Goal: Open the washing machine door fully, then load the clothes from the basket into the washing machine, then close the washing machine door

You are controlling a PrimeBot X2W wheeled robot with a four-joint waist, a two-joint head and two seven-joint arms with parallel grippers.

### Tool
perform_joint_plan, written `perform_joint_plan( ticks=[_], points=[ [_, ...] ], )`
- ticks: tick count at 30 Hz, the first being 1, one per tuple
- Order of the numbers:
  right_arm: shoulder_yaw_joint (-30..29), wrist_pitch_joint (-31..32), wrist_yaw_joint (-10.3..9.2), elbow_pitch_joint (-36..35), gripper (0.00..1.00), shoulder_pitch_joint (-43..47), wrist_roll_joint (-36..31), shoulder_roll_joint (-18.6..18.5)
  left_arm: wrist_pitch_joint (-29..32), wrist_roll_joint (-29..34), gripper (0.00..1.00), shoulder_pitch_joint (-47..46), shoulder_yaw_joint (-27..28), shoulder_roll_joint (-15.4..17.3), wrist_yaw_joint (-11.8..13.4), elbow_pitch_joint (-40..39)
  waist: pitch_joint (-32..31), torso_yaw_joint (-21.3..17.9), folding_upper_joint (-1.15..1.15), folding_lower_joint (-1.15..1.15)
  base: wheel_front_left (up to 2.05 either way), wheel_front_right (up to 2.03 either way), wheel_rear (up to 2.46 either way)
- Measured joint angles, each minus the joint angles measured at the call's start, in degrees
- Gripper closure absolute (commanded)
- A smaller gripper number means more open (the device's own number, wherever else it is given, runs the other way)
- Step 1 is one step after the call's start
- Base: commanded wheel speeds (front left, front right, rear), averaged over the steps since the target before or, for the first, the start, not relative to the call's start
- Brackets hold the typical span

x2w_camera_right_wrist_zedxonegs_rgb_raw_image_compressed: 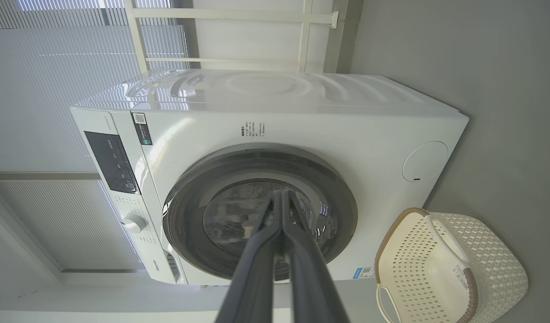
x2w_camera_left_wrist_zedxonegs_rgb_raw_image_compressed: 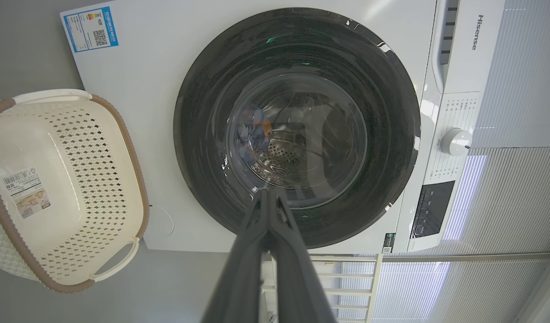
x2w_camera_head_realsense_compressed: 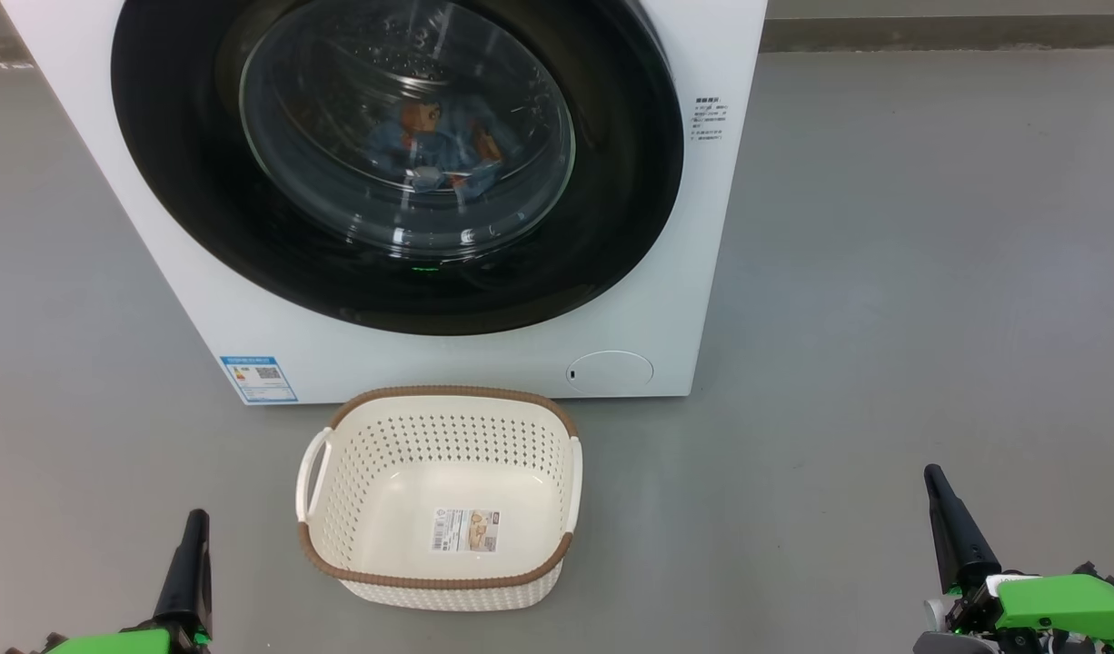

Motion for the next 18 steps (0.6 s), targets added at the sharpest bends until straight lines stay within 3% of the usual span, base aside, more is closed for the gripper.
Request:
perform_joint_plan(
  ticks=[18],
  points=[
    [-0.11, 0.01, 0.00, 0.00, 1.00, -0.01, 0.00, 0.07, 0.01, 0.02, 1.00, 0.00, 0.25, -0.05, 0.00, 0.00, 0.00, 0.00, 0.00, 0.00, 0.00, 0.00, 0.00]
  ],
)
